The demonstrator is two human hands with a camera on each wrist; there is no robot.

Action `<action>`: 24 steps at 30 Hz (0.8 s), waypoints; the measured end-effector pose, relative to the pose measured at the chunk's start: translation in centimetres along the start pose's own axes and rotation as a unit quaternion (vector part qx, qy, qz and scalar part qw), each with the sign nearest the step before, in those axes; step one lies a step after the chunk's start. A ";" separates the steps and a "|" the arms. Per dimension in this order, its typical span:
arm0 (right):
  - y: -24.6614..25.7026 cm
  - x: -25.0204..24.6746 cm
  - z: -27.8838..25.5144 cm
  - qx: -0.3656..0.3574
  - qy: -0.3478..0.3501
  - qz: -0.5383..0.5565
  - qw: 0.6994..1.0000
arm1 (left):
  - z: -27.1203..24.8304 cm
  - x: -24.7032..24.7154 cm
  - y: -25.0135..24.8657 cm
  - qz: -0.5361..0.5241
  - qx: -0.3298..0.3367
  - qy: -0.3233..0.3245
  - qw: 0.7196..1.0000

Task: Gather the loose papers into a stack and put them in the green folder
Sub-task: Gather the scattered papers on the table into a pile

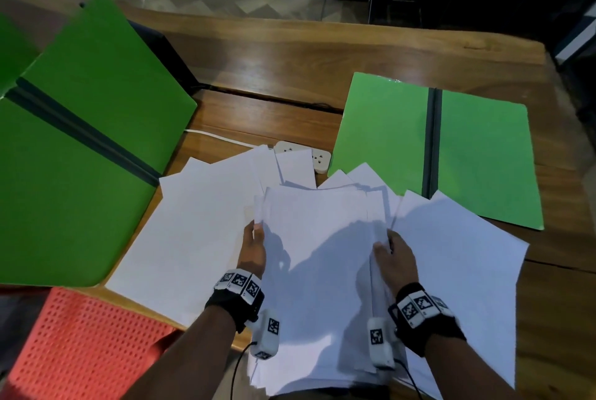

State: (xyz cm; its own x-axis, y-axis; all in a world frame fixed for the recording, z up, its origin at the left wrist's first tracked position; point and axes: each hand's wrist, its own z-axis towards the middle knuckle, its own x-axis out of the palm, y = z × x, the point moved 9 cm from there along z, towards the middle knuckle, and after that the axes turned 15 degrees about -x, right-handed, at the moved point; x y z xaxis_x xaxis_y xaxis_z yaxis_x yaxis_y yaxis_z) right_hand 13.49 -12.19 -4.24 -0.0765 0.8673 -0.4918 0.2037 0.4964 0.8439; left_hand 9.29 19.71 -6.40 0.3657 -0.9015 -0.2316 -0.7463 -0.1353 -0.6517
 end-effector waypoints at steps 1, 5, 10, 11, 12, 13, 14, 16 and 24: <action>0.3 0.2 0.2 -0.005 0.021 0.020 1.000 | 0.2 -0.2 0.1 -0.006 -0.007 -0.006 1.000; 0.1 1.5 0.1 0.016 0.102 0.064 0.993 | 0.3 -0.1 0.5 0.007 -0.012 -0.007 1.000; 0.0 1.9 0.4 -0.011 0.129 -0.017 0.991 | -0.3 0.2 -0.2 0.004 0.003 0.040 0.999; 0.6 2.4 0.2 -0.021 0.143 -0.017 0.989 | -0.4 0.2 -0.4 0.002 0.005 0.048 0.999; 1.1 3.1 0.0 -0.030 0.159 -0.018 0.987 | -0.4 0.2 -0.5 -0.005 0.006 0.056 0.998; 1.5 3.8 -0.3 -0.036 0.173 -0.020 0.984 | -0.4 0.2 -0.3 -0.011 0.002 0.063 0.998; 1.8 4.3 -0.5 -0.038 0.176 -0.013 0.984 | -0.4 0.3 -0.3 -0.015 0.001 0.069 0.998; 1.5 4.2 -0.7 -0.007 0.123 0.046 0.991 | -0.2 0.3 -0.1 -0.015 0.001 0.072 0.997; 2.2 5.2 -2.0 -0.001 0.079 0.105 0.991 | -0.5 0.3 1.1 -0.068 0.004 -0.005 0.998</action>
State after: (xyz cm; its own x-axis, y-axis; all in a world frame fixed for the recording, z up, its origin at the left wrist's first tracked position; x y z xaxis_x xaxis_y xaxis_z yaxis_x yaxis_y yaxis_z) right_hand 11.61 -6.50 -4.56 -0.1840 0.9462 -0.2662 0.2297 0.3047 0.9243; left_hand 8.31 19.07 -6.87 0.4699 -0.8702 -0.1478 -0.6844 -0.2535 -0.6836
